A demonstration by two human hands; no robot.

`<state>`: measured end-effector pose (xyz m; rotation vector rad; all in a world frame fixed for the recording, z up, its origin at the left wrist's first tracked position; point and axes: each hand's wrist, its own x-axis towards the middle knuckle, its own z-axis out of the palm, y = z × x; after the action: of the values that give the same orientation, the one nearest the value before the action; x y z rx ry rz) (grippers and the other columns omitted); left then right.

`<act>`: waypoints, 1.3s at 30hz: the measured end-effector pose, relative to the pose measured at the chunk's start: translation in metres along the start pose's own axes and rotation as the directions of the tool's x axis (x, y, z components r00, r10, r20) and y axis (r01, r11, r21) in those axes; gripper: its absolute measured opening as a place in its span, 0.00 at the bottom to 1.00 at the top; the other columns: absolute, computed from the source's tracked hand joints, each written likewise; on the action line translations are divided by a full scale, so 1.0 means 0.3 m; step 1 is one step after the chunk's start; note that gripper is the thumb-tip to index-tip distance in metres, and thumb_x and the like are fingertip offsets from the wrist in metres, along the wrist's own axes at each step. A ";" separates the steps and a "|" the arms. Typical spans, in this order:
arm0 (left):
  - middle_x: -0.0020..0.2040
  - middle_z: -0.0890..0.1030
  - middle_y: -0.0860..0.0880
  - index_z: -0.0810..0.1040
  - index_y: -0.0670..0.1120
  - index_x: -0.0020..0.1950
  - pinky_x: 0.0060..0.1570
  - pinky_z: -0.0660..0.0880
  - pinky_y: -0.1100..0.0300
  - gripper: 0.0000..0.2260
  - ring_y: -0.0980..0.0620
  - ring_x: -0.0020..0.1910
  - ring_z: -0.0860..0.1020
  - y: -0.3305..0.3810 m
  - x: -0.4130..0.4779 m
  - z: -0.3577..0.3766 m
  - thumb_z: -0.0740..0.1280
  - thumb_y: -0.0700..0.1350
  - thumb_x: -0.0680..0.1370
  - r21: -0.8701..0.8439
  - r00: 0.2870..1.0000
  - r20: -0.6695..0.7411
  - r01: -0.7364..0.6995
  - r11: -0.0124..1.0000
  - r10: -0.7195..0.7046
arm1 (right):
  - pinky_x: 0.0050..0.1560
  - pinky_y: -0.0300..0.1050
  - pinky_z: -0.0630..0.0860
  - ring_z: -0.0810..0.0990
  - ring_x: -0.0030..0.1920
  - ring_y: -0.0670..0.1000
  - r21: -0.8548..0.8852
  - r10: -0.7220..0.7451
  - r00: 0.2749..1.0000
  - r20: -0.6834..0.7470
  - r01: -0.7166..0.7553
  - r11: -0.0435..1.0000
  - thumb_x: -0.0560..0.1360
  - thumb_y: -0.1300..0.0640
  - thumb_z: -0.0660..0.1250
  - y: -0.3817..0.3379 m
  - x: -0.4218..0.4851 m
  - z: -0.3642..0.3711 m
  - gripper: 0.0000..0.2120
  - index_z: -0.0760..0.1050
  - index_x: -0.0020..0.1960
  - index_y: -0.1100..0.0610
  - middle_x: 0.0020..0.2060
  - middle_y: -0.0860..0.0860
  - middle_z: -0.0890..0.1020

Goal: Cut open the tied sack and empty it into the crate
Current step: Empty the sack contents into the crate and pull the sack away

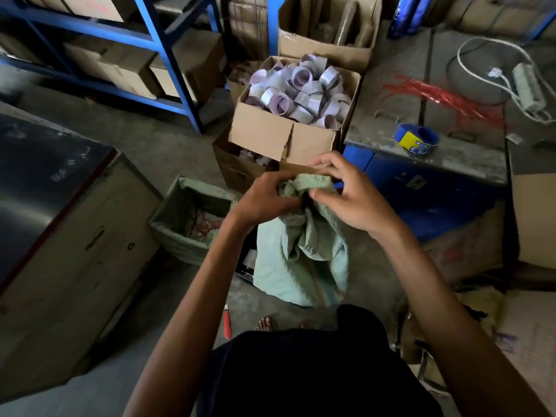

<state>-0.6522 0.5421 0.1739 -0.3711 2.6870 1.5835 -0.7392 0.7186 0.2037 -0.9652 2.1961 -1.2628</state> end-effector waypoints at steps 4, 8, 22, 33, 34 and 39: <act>0.47 0.86 0.45 0.84 0.45 0.54 0.49 0.82 0.52 0.13 0.53 0.44 0.83 -0.053 -0.005 -0.009 0.74 0.43 0.70 -0.127 0.993 -0.086 0.066 0.990 -0.077 | 0.56 0.38 0.74 0.77 0.62 0.44 -0.083 -0.083 0.990 -0.114 0.073 0.994 0.72 0.63 0.74 0.061 -0.067 -0.010 0.24 0.69 0.64 0.53 0.61 0.48 0.77; 0.46 0.85 0.42 0.83 0.42 0.52 0.49 0.82 0.50 0.09 0.48 0.43 0.83 -0.074 -0.006 -0.011 0.73 0.34 0.74 -0.297 0.969 -0.168 0.127 0.946 -0.182 | 0.68 0.58 0.70 0.66 0.74 0.58 -0.383 -0.287 0.950 -0.120 0.223 0.897 0.66 0.55 0.77 0.135 -0.162 0.036 0.19 0.77 0.54 0.52 0.73 0.56 0.67; 0.40 0.84 0.52 0.83 0.48 0.55 0.40 0.77 0.57 0.10 0.56 0.37 0.80 -0.066 -0.062 0.000 0.69 0.49 0.76 -0.145 0.946 -0.311 0.052 0.988 -0.095 | 0.59 0.32 0.73 0.80 0.57 0.49 -0.232 -0.287 0.870 -0.401 0.207 0.951 0.72 0.61 0.77 0.207 -0.118 0.100 0.08 0.83 0.50 0.63 0.57 0.58 0.80; 0.52 0.85 0.52 0.76 0.44 0.66 0.51 0.80 0.58 0.31 0.59 0.49 0.82 -0.083 -0.103 0.048 0.82 0.45 0.65 0.112 0.973 -0.196 -0.103 0.988 0.124 | 0.50 0.41 0.80 0.84 0.54 0.48 0.576 0.073 0.989 -0.130 0.015 0.817 0.74 0.67 0.70 0.151 -0.136 0.129 0.16 0.69 0.56 0.54 0.57 0.55 0.78; 0.49 0.85 0.52 0.79 0.43 0.62 0.47 0.80 0.58 0.27 0.60 0.46 0.82 -0.085 -0.102 0.051 0.81 0.45 0.65 0.112 0.959 -0.246 -0.114 0.987 0.139 | 0.53 0.41 0.80 0.84 0.56 0.49 0.625 0.081 0.995 -0.054 -0.029 0.780 0.73 0.67 0.70 0.153 -0.146 0.122 0.19 0.68 0.59 0.54 0.59 0.55 0.79; 0.42 0.86 0.53 0.84 0.44 0.51 0.42 0.82 0.57 0.14 0.59 0.40 0.84 -0.093 -0.098 0.054 0.80 0.44 0.68 -0.101 0.934 -0.354 0.012 0.995 -0.047 | 0.73 0.44 0.67 0.68 0.75 0.48 0.090 -0.063 0.995 -0.081 0.070 0.993 0.61 0.43 0.82 0.212 -0.196 0.142 0.53 0.57 0.77 0.52 0.75 0.49 0.66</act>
<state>-0.6199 0.5490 0.1453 -0.7685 2.8402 1.7984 -0.6948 0.7599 0.1287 -0.9747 2.1583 -1.4431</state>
